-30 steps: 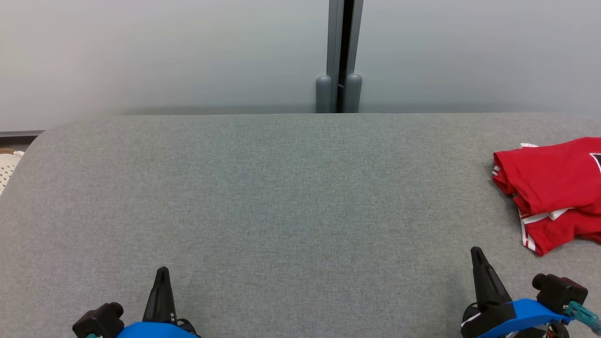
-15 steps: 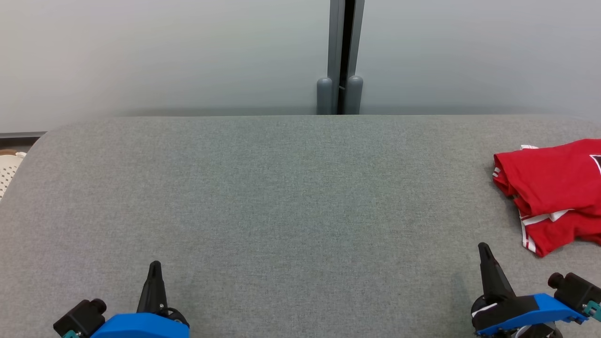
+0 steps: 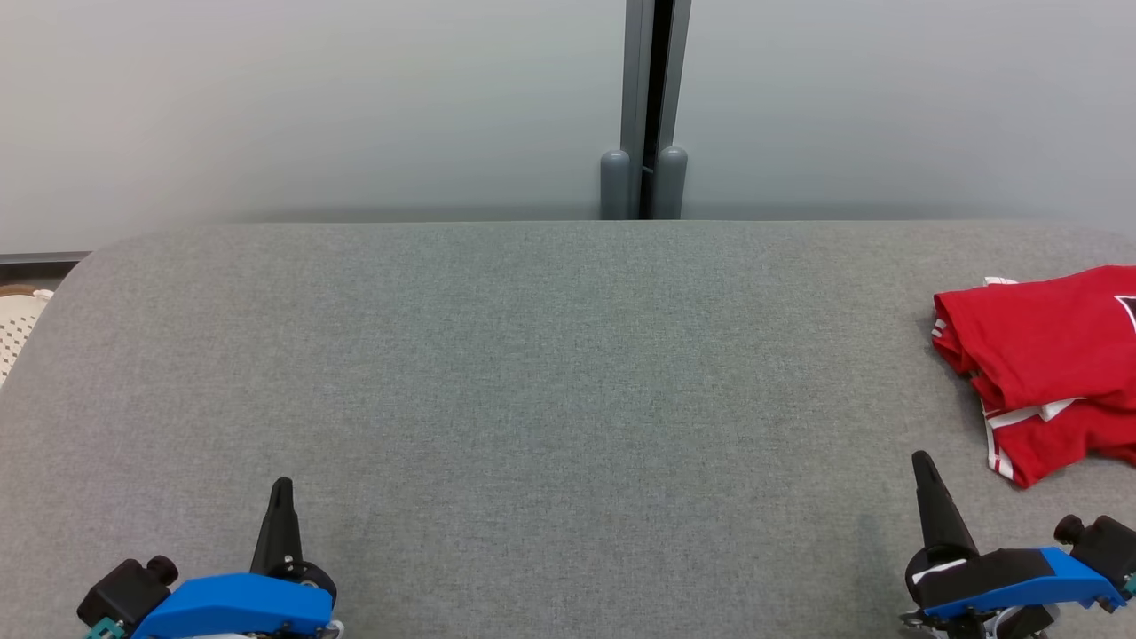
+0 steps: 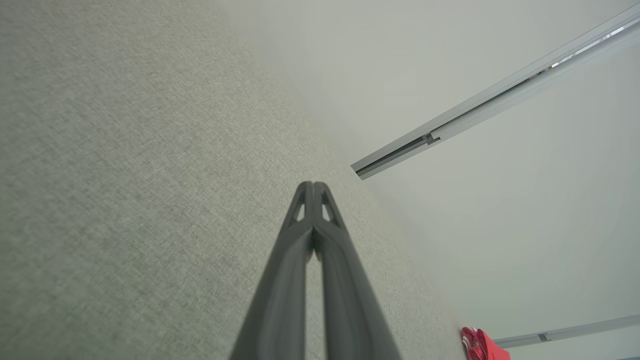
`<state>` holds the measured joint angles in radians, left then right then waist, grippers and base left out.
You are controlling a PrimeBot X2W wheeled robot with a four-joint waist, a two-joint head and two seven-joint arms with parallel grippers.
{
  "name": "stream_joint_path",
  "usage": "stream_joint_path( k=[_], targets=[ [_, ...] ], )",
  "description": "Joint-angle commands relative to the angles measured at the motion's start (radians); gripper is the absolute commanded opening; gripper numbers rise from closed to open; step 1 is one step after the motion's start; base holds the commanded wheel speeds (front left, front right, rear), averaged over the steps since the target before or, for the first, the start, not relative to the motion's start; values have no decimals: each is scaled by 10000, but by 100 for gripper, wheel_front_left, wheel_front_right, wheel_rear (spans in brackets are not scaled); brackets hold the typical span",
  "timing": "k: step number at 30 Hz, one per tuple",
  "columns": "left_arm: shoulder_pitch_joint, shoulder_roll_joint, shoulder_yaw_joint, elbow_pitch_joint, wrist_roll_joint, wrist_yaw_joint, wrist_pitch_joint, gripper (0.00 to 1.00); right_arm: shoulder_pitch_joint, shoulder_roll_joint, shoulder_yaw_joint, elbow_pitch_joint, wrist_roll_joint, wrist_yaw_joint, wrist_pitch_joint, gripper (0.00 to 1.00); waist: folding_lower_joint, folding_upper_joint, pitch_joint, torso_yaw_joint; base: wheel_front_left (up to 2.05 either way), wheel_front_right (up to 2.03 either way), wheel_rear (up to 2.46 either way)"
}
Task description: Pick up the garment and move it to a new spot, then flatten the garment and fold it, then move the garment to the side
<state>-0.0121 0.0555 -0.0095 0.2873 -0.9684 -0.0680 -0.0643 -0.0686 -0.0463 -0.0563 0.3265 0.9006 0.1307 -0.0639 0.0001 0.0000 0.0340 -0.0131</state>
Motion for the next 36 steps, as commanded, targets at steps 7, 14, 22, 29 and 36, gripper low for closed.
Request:
stream_joint_path(
  k=[7,14,22,29,36],
  targets=[
    [-369,-8,232,-188,-932,-130,249,0,-259,-39,-107,-249,1040,1,247,0,-1,0,-29,12,0,0,0],
    [-461,-14,364,-225,-1642,-197,451,0,-291,-41,-171,-330,1831,2,454,0,-1,0,-57,24,0,0,0],
    [-553,-19,515,-260,-2398,-267,665,0,-330,-45,-242,-420,2663,2,663,0,-1,0,-88,37,0,0,0],
    [-646,-25,619,-287,-3017,-326,840,0,-360,-47,-294,-486,3345,2,833,0,-1,0,-116,49,0,0,0],
    [-689,-30,746,-310,-3601,-389,1007,0,-351,-49,-345,-544,3995,2,1003,0,-1,0,-144,61,0,0,0]
  ],
)
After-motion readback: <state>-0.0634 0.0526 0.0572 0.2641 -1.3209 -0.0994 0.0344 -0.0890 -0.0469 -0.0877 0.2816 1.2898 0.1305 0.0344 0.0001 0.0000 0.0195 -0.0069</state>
